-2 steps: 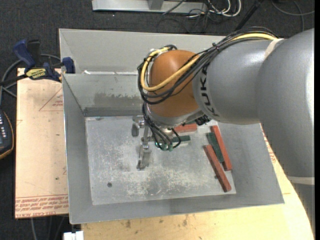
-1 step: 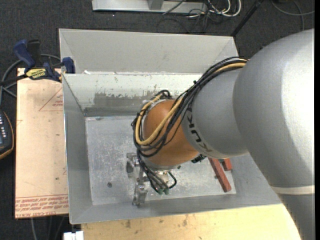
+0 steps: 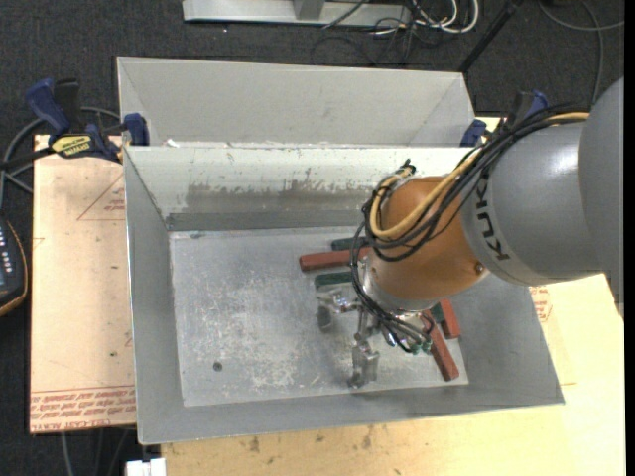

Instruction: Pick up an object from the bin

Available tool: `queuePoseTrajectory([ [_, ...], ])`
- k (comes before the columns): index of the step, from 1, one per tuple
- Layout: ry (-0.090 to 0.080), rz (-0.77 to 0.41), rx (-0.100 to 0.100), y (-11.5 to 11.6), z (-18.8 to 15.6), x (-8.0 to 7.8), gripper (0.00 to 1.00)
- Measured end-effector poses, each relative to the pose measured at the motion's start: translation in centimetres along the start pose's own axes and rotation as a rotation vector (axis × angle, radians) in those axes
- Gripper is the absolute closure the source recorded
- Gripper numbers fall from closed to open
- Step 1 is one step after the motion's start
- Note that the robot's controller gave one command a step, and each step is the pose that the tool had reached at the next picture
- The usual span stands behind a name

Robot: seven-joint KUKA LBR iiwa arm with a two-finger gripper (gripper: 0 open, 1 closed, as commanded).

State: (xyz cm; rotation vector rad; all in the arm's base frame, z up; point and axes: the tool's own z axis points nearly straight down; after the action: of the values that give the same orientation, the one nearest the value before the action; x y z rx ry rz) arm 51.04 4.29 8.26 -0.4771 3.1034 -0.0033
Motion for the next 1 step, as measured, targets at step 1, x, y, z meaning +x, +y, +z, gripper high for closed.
queuePoseTrajectory([
  [1,-0.007,0.078,0.0,-2.63,-6.26,-1.77,0.0],
])
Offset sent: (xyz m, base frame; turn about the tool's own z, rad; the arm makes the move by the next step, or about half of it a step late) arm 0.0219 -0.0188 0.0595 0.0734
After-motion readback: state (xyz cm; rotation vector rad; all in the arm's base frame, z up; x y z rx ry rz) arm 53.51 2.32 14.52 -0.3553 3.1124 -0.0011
